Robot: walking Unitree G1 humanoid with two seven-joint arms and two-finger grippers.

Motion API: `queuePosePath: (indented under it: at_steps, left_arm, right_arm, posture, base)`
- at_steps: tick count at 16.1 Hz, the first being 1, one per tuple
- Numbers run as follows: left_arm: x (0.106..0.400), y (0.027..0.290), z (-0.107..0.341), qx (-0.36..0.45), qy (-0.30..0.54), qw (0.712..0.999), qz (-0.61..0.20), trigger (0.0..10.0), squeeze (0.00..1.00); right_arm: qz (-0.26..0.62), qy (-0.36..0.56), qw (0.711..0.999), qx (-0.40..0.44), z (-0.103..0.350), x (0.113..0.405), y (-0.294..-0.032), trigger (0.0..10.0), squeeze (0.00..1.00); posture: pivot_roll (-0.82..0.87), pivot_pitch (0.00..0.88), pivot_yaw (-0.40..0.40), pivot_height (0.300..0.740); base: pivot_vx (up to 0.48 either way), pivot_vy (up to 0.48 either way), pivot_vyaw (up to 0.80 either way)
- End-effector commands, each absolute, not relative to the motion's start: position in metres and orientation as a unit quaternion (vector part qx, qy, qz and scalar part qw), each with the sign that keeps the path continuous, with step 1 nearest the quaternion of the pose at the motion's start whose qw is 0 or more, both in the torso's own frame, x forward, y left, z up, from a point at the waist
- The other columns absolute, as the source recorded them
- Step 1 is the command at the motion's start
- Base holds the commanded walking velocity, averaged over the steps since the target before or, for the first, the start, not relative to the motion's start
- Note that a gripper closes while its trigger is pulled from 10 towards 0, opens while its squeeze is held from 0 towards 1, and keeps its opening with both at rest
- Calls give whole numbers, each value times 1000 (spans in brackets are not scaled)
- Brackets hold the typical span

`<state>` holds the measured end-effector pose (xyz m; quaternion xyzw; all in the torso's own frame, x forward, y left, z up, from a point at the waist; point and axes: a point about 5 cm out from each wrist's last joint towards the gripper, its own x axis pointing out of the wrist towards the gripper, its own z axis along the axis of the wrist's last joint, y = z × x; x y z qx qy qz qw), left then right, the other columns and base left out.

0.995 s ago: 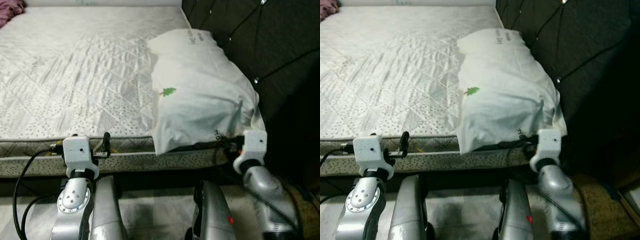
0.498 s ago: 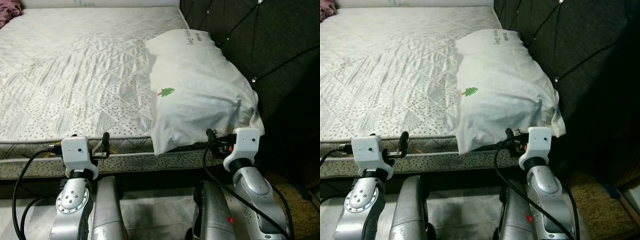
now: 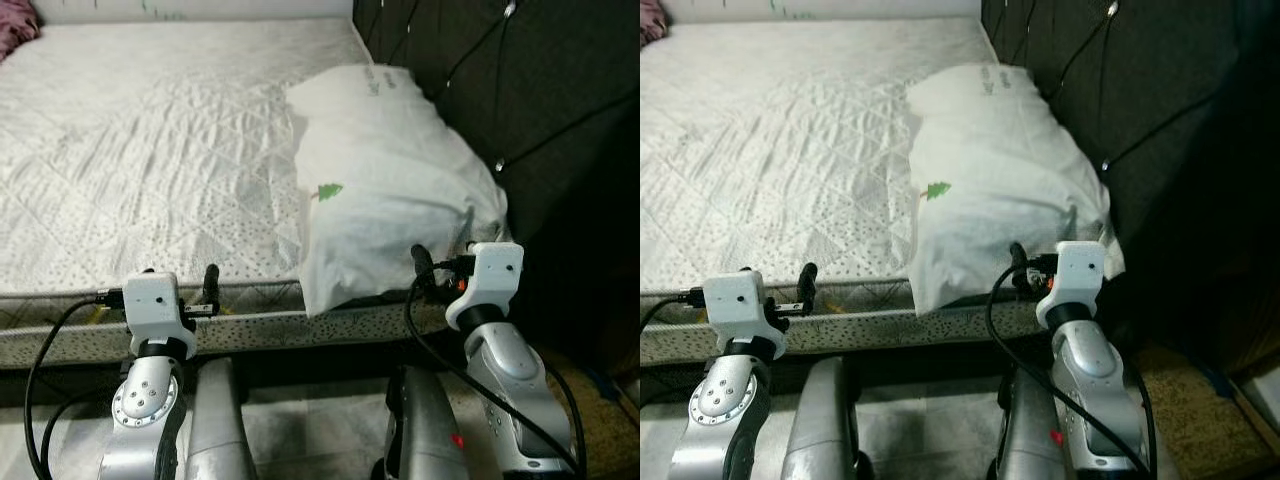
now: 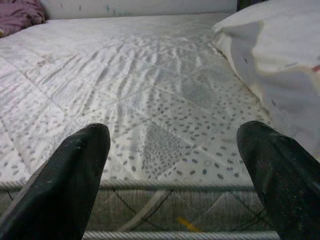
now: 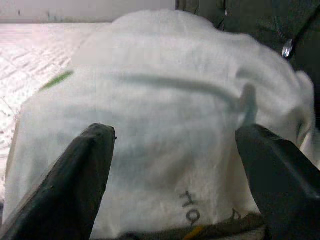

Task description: Clean up the room

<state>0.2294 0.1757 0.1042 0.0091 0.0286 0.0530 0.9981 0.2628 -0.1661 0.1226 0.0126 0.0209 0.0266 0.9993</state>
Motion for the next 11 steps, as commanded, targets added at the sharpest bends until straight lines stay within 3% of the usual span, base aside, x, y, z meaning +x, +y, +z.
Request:
queuePosePath:
  at_steps: [1, 11]
  left_arm:
    - [230, 176, 108, 12, 22, 998, 52, 10000, 0]
    - [231, 176, 102, 21, 33, 998, 56, 10000, 0]
  right_arm:
    - [22, 10, 1000, 14, 128, 265, -168, 10000, 0]
    - [7, 10, 1000, 15, 130, 273, -174, 10000, 0]
  posture:
    - [12, 19, -4, 581]
    - [13, 3, -4, 698]
  base:
    - [0, 0, 0]
    - [0, 0, 0]
